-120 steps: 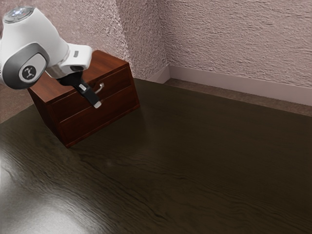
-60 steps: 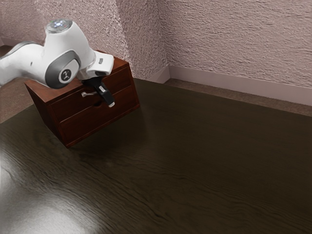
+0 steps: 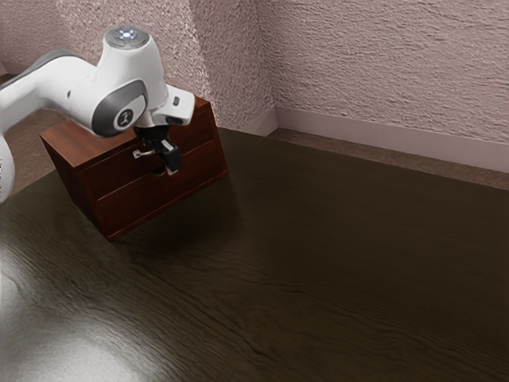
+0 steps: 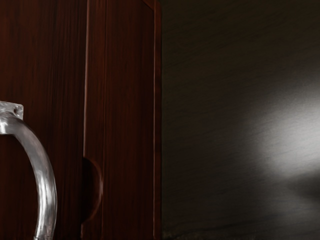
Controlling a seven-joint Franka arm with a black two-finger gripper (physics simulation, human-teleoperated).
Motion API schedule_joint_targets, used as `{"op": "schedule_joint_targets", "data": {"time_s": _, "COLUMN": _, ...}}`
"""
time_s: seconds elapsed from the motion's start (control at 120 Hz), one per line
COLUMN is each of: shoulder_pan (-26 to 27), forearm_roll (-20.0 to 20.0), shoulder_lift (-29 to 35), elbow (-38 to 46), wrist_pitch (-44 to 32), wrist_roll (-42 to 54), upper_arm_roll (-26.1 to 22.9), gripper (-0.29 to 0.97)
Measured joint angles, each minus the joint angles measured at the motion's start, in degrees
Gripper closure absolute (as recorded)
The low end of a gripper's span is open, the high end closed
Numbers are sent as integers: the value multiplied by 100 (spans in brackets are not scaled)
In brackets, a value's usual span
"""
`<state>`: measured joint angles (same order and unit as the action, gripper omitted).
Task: Pull the drawer handle with one arm to open the drawer
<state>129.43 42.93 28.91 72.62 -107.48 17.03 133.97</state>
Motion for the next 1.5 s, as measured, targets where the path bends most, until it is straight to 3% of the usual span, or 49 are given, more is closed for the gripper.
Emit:
{"op": "schedule_joint_targets", "data": {"time_s": 0.775, "shoulder_pan": 243, "forearm_roll": 469, "shoulder_lift": 591, "elbow": -419, "wrist_pitch": -65, "wrist_roll": -495, "upper_arm_roll": 117, "gripper": 0}}
{"op": "schedule_joint_targets", "data": {"time_s": 1.5, "shoulder_pan": 303, "forearm_roll": 347, "shoulder_lift": 88, "elbow": 177, "wrist_pitch": -45, "wrist_roll": -706, "upper_arm_roll": 93, "gripper": 2}}
